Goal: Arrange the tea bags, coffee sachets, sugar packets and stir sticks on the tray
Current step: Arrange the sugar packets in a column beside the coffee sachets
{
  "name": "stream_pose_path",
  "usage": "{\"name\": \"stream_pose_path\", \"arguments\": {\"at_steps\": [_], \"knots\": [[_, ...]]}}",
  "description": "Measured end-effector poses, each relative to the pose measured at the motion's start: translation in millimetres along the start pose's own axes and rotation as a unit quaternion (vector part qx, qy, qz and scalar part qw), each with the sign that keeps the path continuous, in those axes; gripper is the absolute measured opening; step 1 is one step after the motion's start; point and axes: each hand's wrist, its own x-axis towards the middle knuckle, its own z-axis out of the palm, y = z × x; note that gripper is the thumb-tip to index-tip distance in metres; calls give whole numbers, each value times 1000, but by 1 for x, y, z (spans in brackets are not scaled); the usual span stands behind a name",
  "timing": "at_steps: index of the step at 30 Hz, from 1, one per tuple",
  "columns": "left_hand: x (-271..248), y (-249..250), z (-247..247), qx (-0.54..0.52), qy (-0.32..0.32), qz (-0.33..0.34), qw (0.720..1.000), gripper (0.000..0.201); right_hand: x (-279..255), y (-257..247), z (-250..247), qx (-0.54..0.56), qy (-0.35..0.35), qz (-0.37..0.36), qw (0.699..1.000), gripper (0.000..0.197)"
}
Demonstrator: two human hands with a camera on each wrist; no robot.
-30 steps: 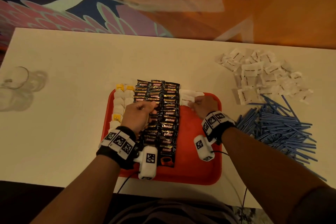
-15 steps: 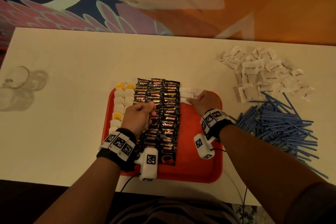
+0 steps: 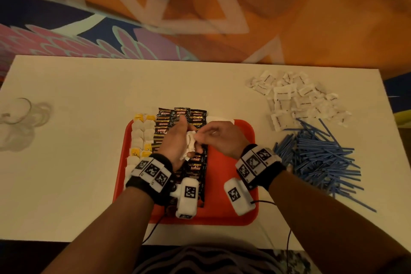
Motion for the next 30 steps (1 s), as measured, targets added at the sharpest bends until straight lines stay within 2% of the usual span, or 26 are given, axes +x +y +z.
{"name": "stream_pose_path", "arguments": {"at_steps": [1, 4, 10, 12, 14, 17, 19, 21, 26, 30], "knots": [[-3, 2, 4, 4, -12, 3, 1000, 58, -3, -3, 1, 16, -9, 2, 1000, 21], [-12, 4, 12, 9, -25, 11, 1000, 57, -12, -11, 0, 87, -17, 12, 996, 7], [-29, -1, 9, -43, -45, 23, 998, 66, -21, -18, -8, 257, 82, 69, 961, 14], [-34, -6, 7, -34, -43, 52, 997, 55, -24, -19, -8, 283, 99, 66, 952, 15], [-38, -9, 8, -4, -19, 88, 996, 34, -29, -22, -7, 300, 101, 60, 947, 13], [-37, -11, 9, 6, 61, 128, 990, 11, -36, -24, -6, 295, 71, 69, 950, 23], [-34, -10, 9, 19, 94, 153, 984, 8, -39, -24, -6, 262, 52, 76, 961, 25], [-32, -12, 8, 65, 100, 178, 977, 9, -41, -24, -6, 218, 52, 62, 973, 22], [-32, -14, 7, 124, 90, 204, 967, 13, -42, -23, -6, 192, 153, -15, 969, 12], [-31, -17, 9, 122, 95, 201, 967, 15, -45, -19, -5, 204, 219, -34, 954, 11]]}}
